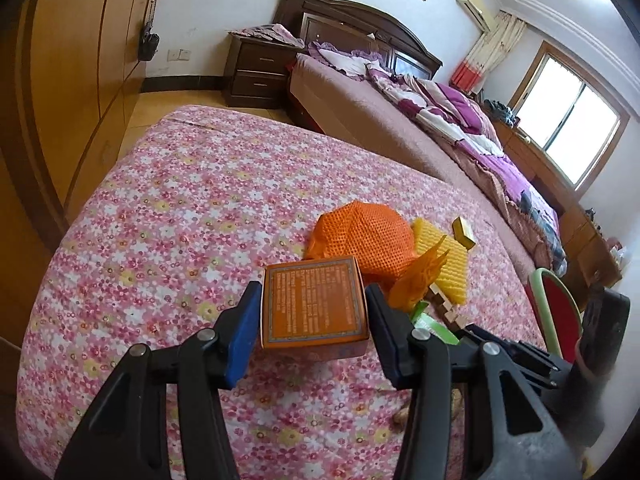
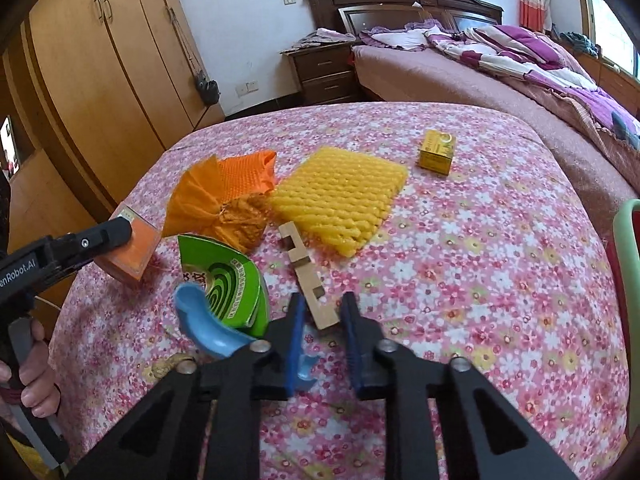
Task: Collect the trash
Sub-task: 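Grasp the brown box with the left gripper while the right grasps the wooden stick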
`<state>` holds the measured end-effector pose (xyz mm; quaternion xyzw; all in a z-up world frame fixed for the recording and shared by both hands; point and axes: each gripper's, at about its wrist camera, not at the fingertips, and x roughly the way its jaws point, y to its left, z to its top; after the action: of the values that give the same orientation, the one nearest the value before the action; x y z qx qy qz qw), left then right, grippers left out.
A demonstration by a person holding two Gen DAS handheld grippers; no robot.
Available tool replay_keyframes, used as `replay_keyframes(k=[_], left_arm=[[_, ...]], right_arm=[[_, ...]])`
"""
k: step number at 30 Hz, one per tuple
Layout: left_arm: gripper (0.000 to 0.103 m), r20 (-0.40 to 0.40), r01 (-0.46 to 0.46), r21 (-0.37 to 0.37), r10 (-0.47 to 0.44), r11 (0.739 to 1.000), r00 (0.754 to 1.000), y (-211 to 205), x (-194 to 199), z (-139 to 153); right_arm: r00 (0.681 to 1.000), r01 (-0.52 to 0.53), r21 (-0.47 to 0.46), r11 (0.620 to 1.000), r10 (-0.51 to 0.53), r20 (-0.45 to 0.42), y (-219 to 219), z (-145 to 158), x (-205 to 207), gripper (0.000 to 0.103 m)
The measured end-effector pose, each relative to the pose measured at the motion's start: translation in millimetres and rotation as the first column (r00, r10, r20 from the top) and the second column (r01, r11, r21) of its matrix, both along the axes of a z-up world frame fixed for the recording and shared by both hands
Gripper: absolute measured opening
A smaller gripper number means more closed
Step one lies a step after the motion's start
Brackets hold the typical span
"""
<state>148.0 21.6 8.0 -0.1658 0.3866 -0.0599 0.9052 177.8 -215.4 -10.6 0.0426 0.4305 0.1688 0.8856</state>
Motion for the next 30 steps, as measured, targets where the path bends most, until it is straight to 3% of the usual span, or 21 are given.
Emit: replay_keyframes(k=[3, 13, 30], left_arm=[[0.052, 0.001, -0.005, -0.003, 0.005, 1.0, 1.0, 1, -1, 1], [0.052, 0.041, 0.011, -0.017, -0.01, 1.0, 0.999, -4, -22, 19], [0.052, 0.111, 0.12, -0.035, -0.115, 0.992, 0.987, -45, -57, 57]], right_arm=[[1.0, -0.001, 0.006, 1.0, 0.001, -0.002, -1, 0, 1, 0.013], [0.999, 0.006, 0.055, 0.998, -0.008, 0.031, -15, 15, -31, 0.013], [0.976, 0.125, 0.178, 0.976, -0.153, 0.155, -62, 65, -107, 0.013]])
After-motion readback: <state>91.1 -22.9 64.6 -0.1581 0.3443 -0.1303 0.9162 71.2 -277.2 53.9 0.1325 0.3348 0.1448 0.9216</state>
